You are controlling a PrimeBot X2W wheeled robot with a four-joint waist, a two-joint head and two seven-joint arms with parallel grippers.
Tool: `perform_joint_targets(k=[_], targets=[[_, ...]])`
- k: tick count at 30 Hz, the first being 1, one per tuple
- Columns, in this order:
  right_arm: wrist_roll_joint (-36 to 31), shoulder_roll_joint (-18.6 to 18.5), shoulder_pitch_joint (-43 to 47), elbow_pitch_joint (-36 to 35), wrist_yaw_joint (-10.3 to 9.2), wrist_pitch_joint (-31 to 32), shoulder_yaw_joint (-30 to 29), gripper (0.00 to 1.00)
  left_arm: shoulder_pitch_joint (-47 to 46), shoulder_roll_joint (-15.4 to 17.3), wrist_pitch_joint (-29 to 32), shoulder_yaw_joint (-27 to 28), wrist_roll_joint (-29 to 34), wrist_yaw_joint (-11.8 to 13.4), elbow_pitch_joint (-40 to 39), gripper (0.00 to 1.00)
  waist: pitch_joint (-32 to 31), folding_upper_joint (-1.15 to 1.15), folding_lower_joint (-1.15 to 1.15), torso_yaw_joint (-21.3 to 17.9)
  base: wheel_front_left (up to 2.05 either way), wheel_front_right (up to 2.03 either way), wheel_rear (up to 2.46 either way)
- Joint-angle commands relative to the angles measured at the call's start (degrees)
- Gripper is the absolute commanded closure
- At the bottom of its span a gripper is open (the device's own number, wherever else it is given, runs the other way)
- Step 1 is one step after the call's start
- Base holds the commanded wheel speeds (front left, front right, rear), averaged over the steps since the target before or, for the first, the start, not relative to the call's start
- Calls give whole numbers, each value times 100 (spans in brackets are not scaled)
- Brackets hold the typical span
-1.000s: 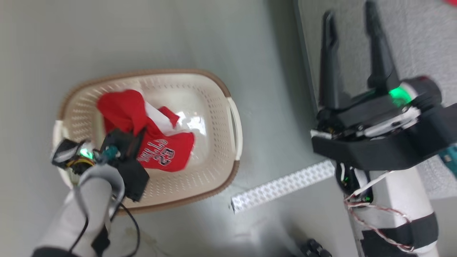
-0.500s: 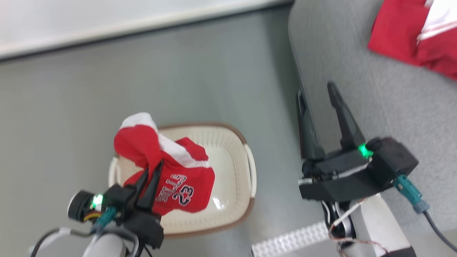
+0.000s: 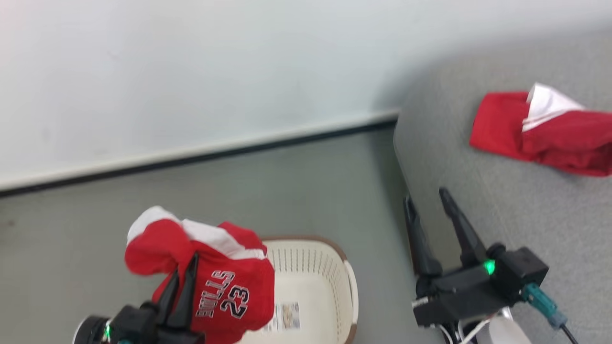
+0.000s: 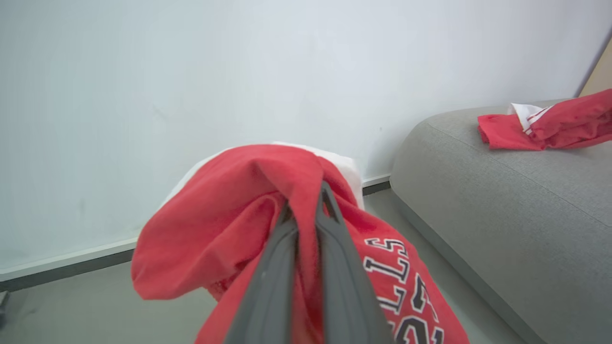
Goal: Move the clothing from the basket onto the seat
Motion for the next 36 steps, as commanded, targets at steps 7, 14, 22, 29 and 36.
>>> perform_joint_targets(k=[7,14,22,29,36], targets=[[132,-74,535,-7,-4,-1,54,0,584,-36,-25,160,121,96,-466,100,-1020,2,2,218,0,0,0],[259,-144,799,5,-4,-1,207,0,651,54,-26,119,264,-73,-759,100,-1243,2,2,349,0,0,0],[556,-341,578,-10,-4,-1,809,0,227,200,-26,-173,440,-451,-886,100,-1255,2,2,346,0,0,0],[852,-605,236,-33,-4,-1,1626,0,-224,181,-21,-619,595,-813,-925,100,-1224,2,2,247,0,0,0],[998,-889,-90,63,-4,-1,2210,0,-622,84,17,-1061,652,-1016,-1011,100,-1229,2,2,200,0,0,0]])
